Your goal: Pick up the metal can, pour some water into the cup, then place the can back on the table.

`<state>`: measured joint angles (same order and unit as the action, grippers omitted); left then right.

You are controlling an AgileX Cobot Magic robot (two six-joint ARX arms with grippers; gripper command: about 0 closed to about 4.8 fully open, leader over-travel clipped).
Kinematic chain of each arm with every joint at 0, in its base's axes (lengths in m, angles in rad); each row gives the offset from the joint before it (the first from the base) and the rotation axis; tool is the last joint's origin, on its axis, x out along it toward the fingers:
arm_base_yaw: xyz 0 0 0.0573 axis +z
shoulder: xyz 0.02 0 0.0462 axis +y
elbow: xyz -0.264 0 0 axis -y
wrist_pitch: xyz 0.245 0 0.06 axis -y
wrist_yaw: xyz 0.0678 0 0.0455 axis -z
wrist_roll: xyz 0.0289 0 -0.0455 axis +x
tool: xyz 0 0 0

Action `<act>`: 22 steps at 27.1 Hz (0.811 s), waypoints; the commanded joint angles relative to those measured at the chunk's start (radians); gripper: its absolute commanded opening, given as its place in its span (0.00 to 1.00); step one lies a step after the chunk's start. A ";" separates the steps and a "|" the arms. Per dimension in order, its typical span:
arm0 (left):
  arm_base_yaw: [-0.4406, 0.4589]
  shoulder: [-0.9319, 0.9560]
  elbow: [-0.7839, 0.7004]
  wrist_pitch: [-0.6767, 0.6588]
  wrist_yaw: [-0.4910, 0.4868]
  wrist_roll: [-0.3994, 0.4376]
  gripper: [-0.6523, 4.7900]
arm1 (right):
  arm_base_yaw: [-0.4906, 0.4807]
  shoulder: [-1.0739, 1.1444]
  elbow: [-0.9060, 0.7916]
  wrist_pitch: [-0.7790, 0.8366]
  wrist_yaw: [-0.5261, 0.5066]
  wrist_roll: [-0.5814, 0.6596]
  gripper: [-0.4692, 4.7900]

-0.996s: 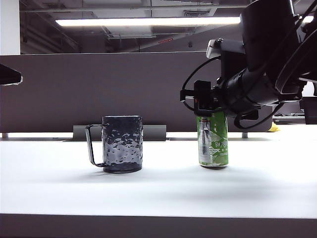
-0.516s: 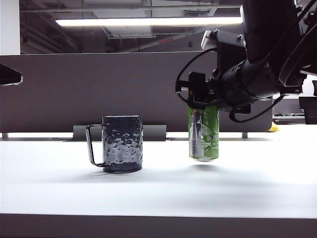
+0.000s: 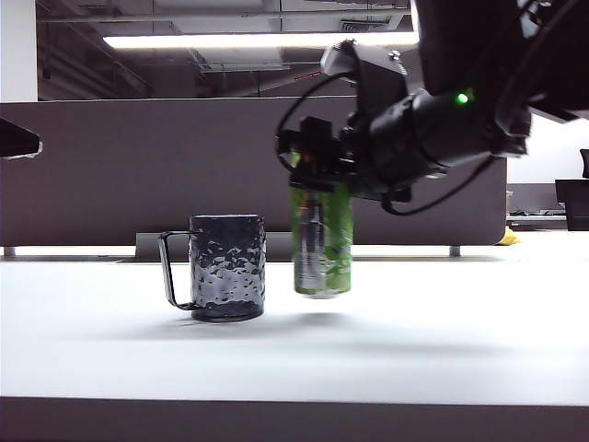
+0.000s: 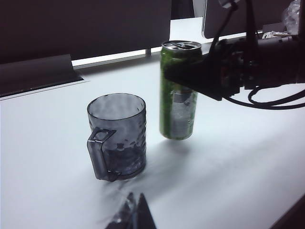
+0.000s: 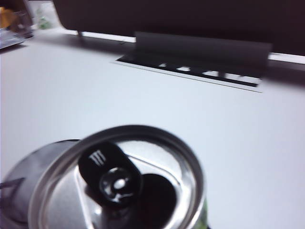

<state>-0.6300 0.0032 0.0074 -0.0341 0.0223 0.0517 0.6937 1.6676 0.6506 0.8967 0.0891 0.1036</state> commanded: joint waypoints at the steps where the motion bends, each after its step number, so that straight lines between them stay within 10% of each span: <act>1: 0.001 0.001 0.001 0.013 0.000 0.000 0.11 | 0.016 -0.011 0.047 -0.009 -0.028 -0.008 0.53; 22: 0.001 0.001 0.001 0.013 0.000 0.000 0.11 | 0.037 -0.016 0.182 -0.222 -0.039 -0.164 0.53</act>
<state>-0.6300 0.0032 0.0074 -0.0345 0.0223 0.0517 0.7277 1.6669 0.8211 0.6384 0.0505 -0.0425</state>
